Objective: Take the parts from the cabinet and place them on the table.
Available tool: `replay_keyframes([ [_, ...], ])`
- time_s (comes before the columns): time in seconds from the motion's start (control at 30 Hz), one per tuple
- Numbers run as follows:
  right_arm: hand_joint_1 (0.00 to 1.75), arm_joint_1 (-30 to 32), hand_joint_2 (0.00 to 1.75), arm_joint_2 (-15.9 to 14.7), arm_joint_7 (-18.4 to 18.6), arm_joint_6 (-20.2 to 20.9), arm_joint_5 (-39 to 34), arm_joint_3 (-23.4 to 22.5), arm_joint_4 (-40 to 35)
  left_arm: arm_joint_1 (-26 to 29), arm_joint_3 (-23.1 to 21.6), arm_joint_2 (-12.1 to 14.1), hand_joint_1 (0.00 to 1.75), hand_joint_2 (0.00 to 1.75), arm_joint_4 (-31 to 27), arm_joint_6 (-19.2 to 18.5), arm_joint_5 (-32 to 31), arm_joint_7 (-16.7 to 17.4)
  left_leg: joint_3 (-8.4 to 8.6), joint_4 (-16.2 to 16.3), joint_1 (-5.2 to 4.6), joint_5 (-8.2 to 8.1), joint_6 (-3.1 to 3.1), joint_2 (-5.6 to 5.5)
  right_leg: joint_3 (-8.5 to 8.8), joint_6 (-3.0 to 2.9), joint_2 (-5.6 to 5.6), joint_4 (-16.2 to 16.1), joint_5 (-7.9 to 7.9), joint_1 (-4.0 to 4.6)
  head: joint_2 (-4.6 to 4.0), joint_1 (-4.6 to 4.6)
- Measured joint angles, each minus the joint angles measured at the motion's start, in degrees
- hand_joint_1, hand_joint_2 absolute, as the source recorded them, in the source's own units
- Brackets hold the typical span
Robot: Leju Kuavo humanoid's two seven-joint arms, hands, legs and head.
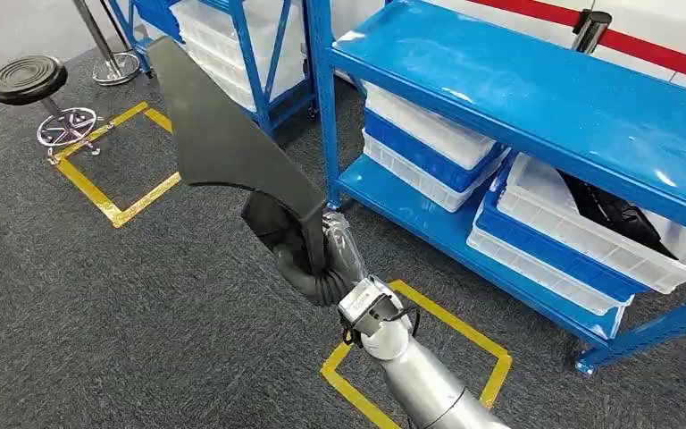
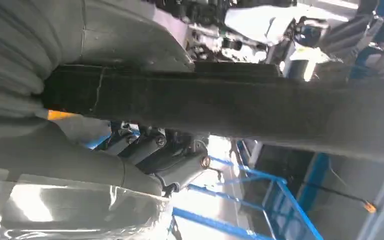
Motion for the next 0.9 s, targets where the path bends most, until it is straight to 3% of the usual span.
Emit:
replay_keyframes([
  [0.03, 1.75, 0.1, 1.75, 0.1, 0.0, 0.0, 0.0, -0.1, -0.2, 0.1, 0.0, 0.0, 0.00, 1.75, 0.0, 0.1, -0.2, 0.0, 0.77, -1.2, 0.30, 0.56, 0.21, -0.37, 0.28, 0.26, -0.06, -0.3, -0.17, 0.37, 0.00, 0.00],
  [0.07, 1.75, 0.3, 1.75, 0.1, 0.1, 0.0, 0.0, -0.3, -0.3, 0.2, -0.2, -0.1, 0.00, 1.75, 0.0, 0.3, -0.4, 0.0, 1.47, -2.4, 0.87, 1.20, -0.04, -0.63, -0.31, 0.31, 2.14, 0.7, -0.83, 0.04, 0.00, 0.07],
  [0.1, 1.75, 0.4, 1.75, 0.1, 0.1, 0.0, 0.0, -0.3, -0.4, 0.2, -0.4, -0.1, 0.00, 1.75, 0.0, 0.6, -0.5, 0.0, 1.72, -3.0, 1.04, 1.62, 0.46, -1.19, -1.33, 0.09, 4.39, 3.3, -2.17, -0.07, 0.00, 0.11],
  [0.13, 1.75, 0.6, 1.75, 0.0, 0.1, 0.0, 0.0, -0.4, -0.4, 0.1, -0.5, -0.1, 0.00, 1.75, 0.0, 0.6, -0.5, 0.0, 1.64, -3.1, 1.15, 1.73, 0.50, -1.71, -3.15, -0.11, 5.29, 7.1, -3.75, -0.33, 0.00, 0.13],
  [0.2, 1.75, 1.6, 1.75, -0.3, 0.1, 0.0, 0.0, -0.7, -0.4, 0.1, -0.7, -0.2, 0.00, 1.75, 0.0, 0.6, -0.5, 0.0, 1.45, -3.0, 1.27, 1.76, 0.42, -3.24, -7.21, 0.07, 5.80, 15.4, -6.65, -0.80, 0.00, 0.15],
  [0.23, 1.75, 1.9, 1.75, -0.4, 0.1, 0.0, 0.1, -0.7, -0.4, 0.2, -0.8, -0.3, 0.00, 1.75, 0.0, 0.6, -0.5, 0.0, 1.38, -3.0, 1.38, 1.80, 0.28, -3.94, -8.13, 0.58, 5.80, 16.9, -6.69, -1.11, 0.00, 0.15],
  [0.27, 1.75, 2.1, 1.75, -0.4, 0.1, 0.0, 0.1, -0.7, -0.4, 0.3, -0.9, -0.3, 0.00, 1.75, 0.0, 0.6, -0.5, 0.0, 1.32, -2.8, 1.57, 1.77, 0.12, -4.67, -7.67, 1.47, 5.80, 15.5, -5.55, -1.51, 0.00, 0.15],
  [0.33, 1.75, 2.1, 1.75, -0.5, 0.1, 0.0, -0.1, -0.7, -0.4, 0.4, -1.0, -0.4, 0.00, 1.75, 0.0, 0.6, -0.5, 0.0, 1.09, -1.9, 2.24, 1.37, -0.84, -6.18, -3.49, 3.59, 6.15, 6.4, -1.21, -2.49, 0.00, 0.18],
  [0.37, 1.75, 2.1, 1.75, -0.5, 0.1, 0.0, -0.2, -0.7, -0.4, 0.4, -1.0, -0.4, 0.00, 1.75, 0.0, 0.7, -0.5, 0.2, 0.77, -1.0, 2.45, 0.95, -1.48, -6.83, -1.26, 4.37, 7.51, 1.7, 0.40, -3.11, 0.00, 0.20],
  [0.4, 1.75, 2.4, 1.75, -0.5, 0.1, 0.2, -0.3, -0.7, -0.4, 0.3, -1.0, -0.2, 0.00, 1.75, 0.0, 0.8, -0.5, 0.4, 0.18, -0.3, 2.20, 0.60, -2.20, -7.49, -1.39, 4.07, 8.98, 1.8, -0.47, -2.59, 0.00, 0.33],
  [0.43, 1.75, 2.8, 1.75, -0.4, -0.2, 0.3, -0.4, -0.7, -0.5, 0.4, -1.0, -0.2, 0.00, 1.75, 0.0, 0.9, -0.5, 0.8, -0.35, 0.5, 2.30, 0.41, -2.52, -7.92, -1.08, 2.97, 8.22, 1.6, -0.25, -2.84, 0.00, 0.35],
  [0.5, 1.75, 3.9, 1.75, -0.2, -0.4, 0.8, -0.4, -0.6, -0.5, 0.9, -1.0, -0.2, 0.00, 1.75, 0.0, 1.3, -0.4, 1.6, -0.59, 0.0, 2.57, 0.99, -2.93, -8.35, -1.32, 2.21, 7.69, 1.8, 0.04, -2.24, 0.00, 0.20],
  [0.53, 1.75, 4.2, 1.75, 0.0, -0.7, 1.1, -0.5, -0.5, -0.5, 1.2, -1.0, -0.2, 0.00, 1.75, 0.0, 1.5, -0.3, 2.1, -0.79, 0.0, 2.77, 0.95, -3.08, -8.60, -1.32, 1.94, 7.30, 1.8, 0.21, -2.42, 0.00, 0.20],
  [0.57, 1.75, 4.2, 1.75, 0.2, -0.8, 1.4, -0.6, -0.5, -0.4, 1.3, -1.0, -0.2, 0.00, 1.75, 0.1, 1.6, -0.2, 2.5, -0.82, 0.5, 2.88, 0.27, -3.09, -7.23, -1.29, 1.62, 6.81, 1.7, 0.38, -2.62, 0.00, 0.20],
  [0.6, 1.75, 4.3, 1.75, 0.4, -0.8, 1.6, -0.7, -0.5, -0.4, 1.3, -1.0, -0.2, 0.00, 1.75, 0.1, 1.7, 0.0, 2.8, -1.73, 2.4, 2.66, -1.00, -3.26, -4.34, -1.26, 1.36, 6.53, 1.7, 0.33, -2.47, 0.00, 0.00],
  [0.63, 1.75, 4.3, 1.75, 0.6, -0.9, 1.8, -0.9, -0.4, -0.4, 1.1, -1.0, -0.1, 0.00, 1.75, 0.1, 1.7, 0.0, 2.9, -3.54, 6.1, 2.70, -3.09, -3.48, -3.02, -1.29, 0.98, 5.94, 1.7, 0.28, -2.20, 0.00, -0.04],
  [0.7, 1.75, 4.3, 1.75, 0.7, -0.9, 2.1, -1.4, -0.2, 0.2, 1.0, -1.0, -0.1, 0.00, 1.75, 0.1, 1.7, 0.1, 3.0, -8.12, 15.3, 2.70, -7.09, -3.61, -2.33, -1.34, 0.73, 4.60, 1.7, 0.12, -1.72, 0.00, -0.04],
  [0.73, 1.75, 4.3, 1.75, 0.7, -0.9, 2.2, -1.6, -0.1, 0.7, 1.0, -1.0, -0.1, 0.00, 1.75, 0.1, 1.7, 0.2, 3.0, -9.52, 18.0, 2.70, -7.55, -3.48, -2.34, -1.34, 0.65, 3.97, 1.7, 0.07, -1.47, 0.00, -0.07],
  [0.77, 1.75, 4.2, 1.75, 0.9, -0.9, 2.2, -1.8, -0.1, 1.1, 1.1, -0.9, -0.1, 0.00, 1.75, 0.1, 1.7, 0.4, 2.9, -9.58, 18.0, 2.66, -6.81, -3.19, -2.34, -1.31, 0.56, 3.42, 1.7, 0.01, -1.22, 0.00, -0.04],
  [0.83, 1.75, 4.0, 1.75, 1.4, -0.9, 2.3, -2.3, 0.1, 1.7, 1.1, -0.7, -0.1, 0.00, 1.75, 0.1, 1.8, 0.8, 2.9, -6.23, 11.5, 2.20, -3.05, -2.08, -2.11, -1.25, 0.35, 2.42, 1.6, -0.13, -0.72, 0.00, -0.04],
  [0.87, 1.75, 3.5, 1.75, 1.7, -0.9, 2.5, -2.6, 0.4, 2.1, 1.0, -0.6, -0.1, 0.00, 1.75, 0.1, 2.0, 1.2, 3.0, -2.52, 5.0, 1.34, -0.49, -0.80, -0.61, -1.14, 0.24, 1.88, 1.6, -0.21, -0.56, 0.00, -0.07],
  [0.9, 1.75, 3.1, 1.75, 2.0, -0.9, 2.7, -2.8, 0.8, 2.3, 0.9, -0.5, -0.1, 0.00, 1.75, 0.0, 2.1, 1.4, 3.3, -0.73, 1.8, 0.52, -0.18, 0.06, 1.67, -1.04, 0.22, 1.68, 1.5, -0.23, -0.61, 0.00, -0.02],
])
